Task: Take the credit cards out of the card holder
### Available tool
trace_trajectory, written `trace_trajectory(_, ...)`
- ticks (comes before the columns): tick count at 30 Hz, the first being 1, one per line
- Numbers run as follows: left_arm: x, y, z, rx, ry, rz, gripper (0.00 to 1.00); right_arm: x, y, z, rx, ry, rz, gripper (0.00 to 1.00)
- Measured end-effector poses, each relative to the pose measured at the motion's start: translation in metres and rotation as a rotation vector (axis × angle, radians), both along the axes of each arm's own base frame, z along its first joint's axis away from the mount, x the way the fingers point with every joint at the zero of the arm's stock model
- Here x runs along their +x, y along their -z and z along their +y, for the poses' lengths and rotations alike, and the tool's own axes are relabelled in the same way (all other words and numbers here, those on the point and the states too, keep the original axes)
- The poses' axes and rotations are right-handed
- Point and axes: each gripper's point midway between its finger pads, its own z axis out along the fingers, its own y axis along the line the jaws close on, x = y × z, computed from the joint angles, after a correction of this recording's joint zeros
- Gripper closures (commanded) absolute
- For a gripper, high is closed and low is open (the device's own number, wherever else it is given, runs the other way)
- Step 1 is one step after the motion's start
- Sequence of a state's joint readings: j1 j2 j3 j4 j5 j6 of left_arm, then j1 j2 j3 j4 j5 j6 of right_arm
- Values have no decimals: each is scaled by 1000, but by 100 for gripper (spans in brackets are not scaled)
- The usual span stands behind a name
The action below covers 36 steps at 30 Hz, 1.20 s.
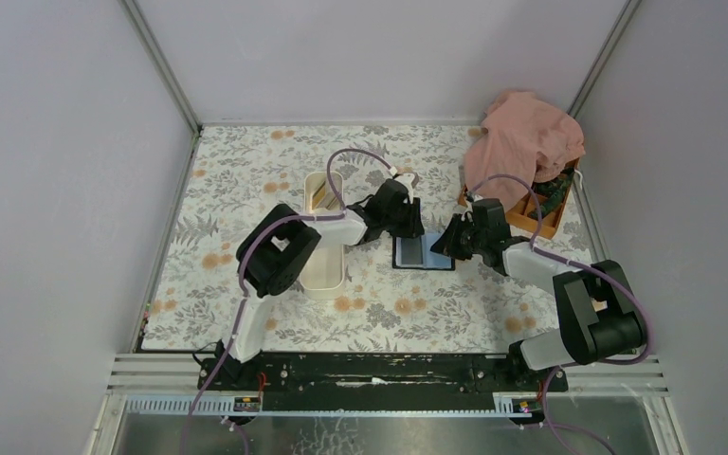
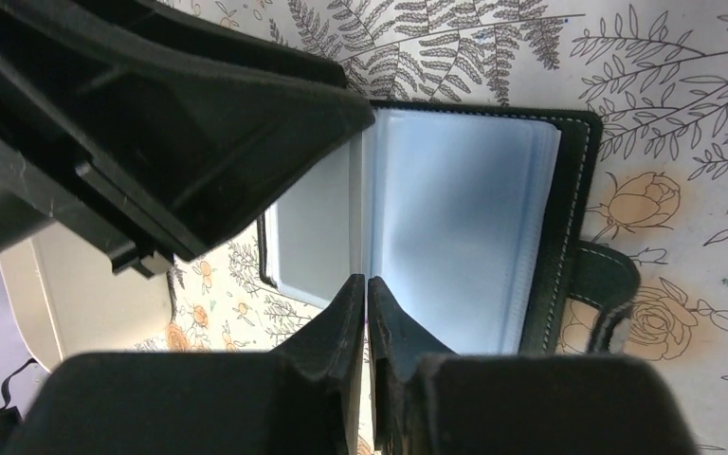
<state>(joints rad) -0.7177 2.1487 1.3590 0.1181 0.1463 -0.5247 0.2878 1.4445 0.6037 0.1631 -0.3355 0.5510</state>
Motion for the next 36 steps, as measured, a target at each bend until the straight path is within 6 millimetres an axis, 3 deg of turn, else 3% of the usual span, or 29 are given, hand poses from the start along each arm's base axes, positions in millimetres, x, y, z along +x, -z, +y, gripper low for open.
trace_trajectory(7,-11,-1,-2,-4,14,-2,54,-3,3,1,6,-5,8,85)
trace_trajectory(12,-23,-4,16,25,-11,5,61,-4,6,7,35,-29,21,78)
trace_trajectory(20,-37,-47,30,-34,-39,-37,72,-7,17,15,71,-58,58,67)
trace_trajectory(22,-46,-44,36,-54,-52,-22,81,-7,19,15,73,-61,62,66)
trace_trajectory(23,-52,-38,40,-58,-58,-4,95,-7,20,16,73,-61,64,66)
trace_trajectory(24,-58,-32,42,-59,-64,18,100,-7,20,16,76,-64,64,66)
trace_trajectory(29,-89,1,44,-38,-53,109,100,-7,20,19,92,-75,60,64)
trace_trajectory(36,-90,2,34,-71,-49,110,100,-6,22,16,96,-65,52,64)
